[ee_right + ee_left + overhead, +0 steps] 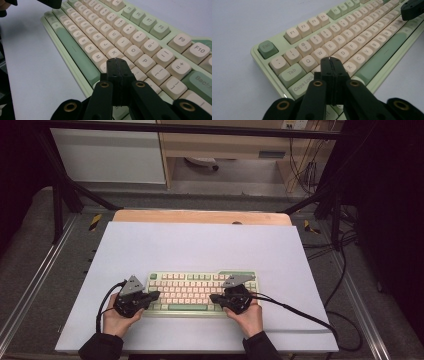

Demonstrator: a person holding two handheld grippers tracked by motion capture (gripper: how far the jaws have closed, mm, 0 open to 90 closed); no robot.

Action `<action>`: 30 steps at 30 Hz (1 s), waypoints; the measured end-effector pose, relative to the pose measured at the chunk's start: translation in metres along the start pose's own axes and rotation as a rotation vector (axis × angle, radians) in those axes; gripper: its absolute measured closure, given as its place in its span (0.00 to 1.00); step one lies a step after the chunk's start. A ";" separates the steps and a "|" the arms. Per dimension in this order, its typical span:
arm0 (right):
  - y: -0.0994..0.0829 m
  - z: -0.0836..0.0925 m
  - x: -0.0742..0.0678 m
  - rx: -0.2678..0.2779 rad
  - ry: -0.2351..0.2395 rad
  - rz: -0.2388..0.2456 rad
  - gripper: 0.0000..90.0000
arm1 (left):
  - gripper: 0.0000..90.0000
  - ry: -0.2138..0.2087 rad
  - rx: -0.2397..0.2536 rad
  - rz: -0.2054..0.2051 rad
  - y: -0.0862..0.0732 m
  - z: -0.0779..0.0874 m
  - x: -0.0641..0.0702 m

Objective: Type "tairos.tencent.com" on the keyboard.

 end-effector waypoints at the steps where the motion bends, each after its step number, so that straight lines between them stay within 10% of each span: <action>1: 0.000 -0.001 0.000 0.000 0.001 0.003 1.00 | 0.99 -0.001 -0.001 0.000 0.000 0.000 0.000; 30: -0.002 -0.002 0.000 -0.012 -0.012 0.013 1.00 | 0.99 -0.003 -0.008 -0.002 -0.001 -0.003 0.001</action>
Point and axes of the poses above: each handheld gripper's, and its own axes: z roughly backward along the jaws, y roughly out of its top, x roughly to its right, the point moved 1 cm from there along -z, roughly forward along the jaws, and after that the axes turned 8 degrees about -x, right-handed, at the moved point
